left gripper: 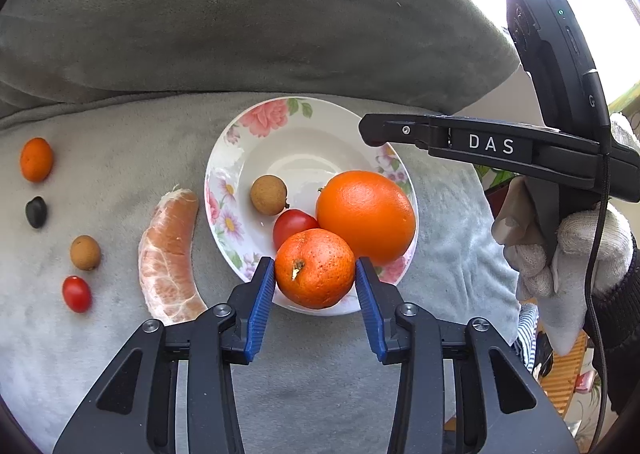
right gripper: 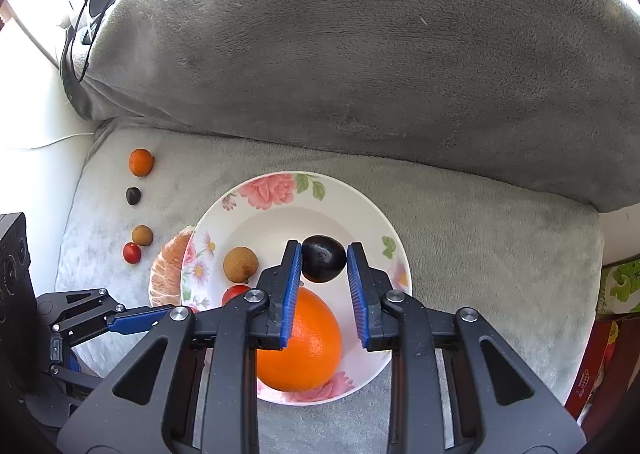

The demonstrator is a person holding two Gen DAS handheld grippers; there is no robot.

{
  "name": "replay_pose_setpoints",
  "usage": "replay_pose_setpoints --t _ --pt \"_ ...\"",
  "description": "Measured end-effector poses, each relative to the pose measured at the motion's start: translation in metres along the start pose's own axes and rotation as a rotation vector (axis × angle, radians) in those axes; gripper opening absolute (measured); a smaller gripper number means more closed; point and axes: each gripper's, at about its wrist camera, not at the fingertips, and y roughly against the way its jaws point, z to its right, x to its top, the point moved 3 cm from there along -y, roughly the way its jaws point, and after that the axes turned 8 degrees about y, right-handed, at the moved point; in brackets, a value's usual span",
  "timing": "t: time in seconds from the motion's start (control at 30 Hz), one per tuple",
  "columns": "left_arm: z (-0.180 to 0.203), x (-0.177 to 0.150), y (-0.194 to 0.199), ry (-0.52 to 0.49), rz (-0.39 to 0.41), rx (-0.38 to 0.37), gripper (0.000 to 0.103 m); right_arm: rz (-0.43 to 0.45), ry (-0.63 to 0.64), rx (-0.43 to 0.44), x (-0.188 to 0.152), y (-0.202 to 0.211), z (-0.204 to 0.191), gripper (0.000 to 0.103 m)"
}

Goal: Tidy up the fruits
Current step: 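Open both grippers to drop the tangerine and plum into the bowl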

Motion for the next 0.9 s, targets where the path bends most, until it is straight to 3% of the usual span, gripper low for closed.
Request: replay_pose_setpoints --t 0.07,0.1,0.13,0.43,0.9 --pt "0.001 0.000 0.001 -0.007 0.006 0.001 0.041 0.009 -0.006 -0.002 0.000 0.002 0.001 0.043" --pt "0.002 0.000 0.001 -0.012 0.010 0.004 0.047 0.016 -0.007 -0.005 0.000 0.004 0.002 0.050" --pt "0.004 0.001 0.000 -0.016 0.016 0.010 0.054 0.019 -0.009 -0.007 0.000 0.005 0.002 0.053" --pt "0.008 0.001 0.001 -0.048 0.026 0.052 0.066 0.034 -0.034 -0.014 0.001 0.010 0.005 0.075" --pt "0.010 -0.002 0.002 -0.081 0.037 0.108 0.069 0.046 -0.053 -0.009 0.000 0.013 0.006 0.078"
